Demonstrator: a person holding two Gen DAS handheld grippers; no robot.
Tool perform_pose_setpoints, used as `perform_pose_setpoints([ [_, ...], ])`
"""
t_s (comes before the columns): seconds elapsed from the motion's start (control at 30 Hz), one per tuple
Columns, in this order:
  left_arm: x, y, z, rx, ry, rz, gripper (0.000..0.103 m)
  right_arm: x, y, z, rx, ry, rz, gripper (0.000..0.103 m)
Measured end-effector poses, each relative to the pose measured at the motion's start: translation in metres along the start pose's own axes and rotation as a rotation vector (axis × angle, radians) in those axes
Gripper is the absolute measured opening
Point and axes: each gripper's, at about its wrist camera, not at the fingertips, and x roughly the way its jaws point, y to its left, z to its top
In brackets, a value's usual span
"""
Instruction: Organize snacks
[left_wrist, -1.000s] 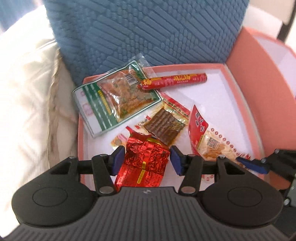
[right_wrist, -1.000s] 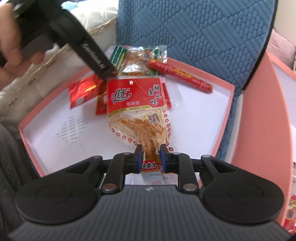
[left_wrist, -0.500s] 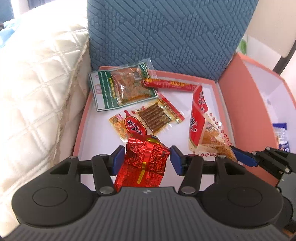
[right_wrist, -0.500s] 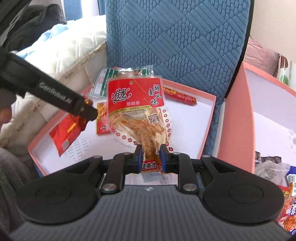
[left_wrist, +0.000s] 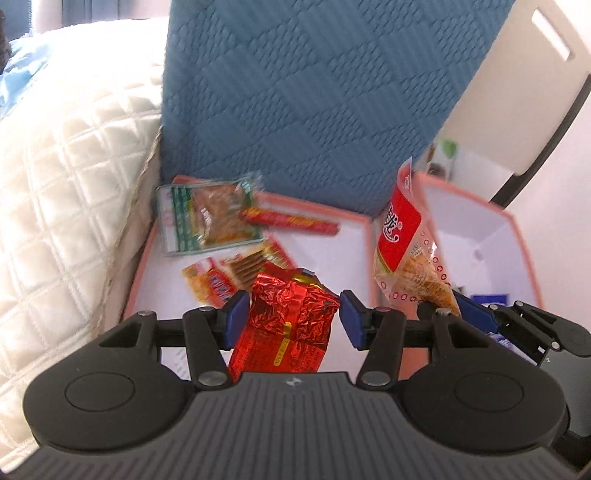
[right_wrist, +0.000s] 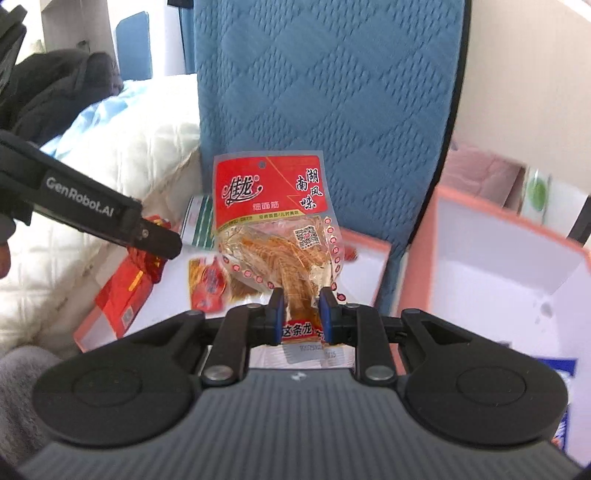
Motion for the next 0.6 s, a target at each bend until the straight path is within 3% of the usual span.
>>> perform_pose_setpoints([
  [0.17,-0.019,-0.028,0.018,0.026,-0.043,-0.014,0.059,-0.023,-0.019,0.023,0.043,-0.026,0.034,0.023],
  [0.6,-0.054,-0.114,0.051,0.035,-0.119,-0.124,0.060,-0.096,-0.074,0.065,0.039,-0.150,-0.049,0.023],
])
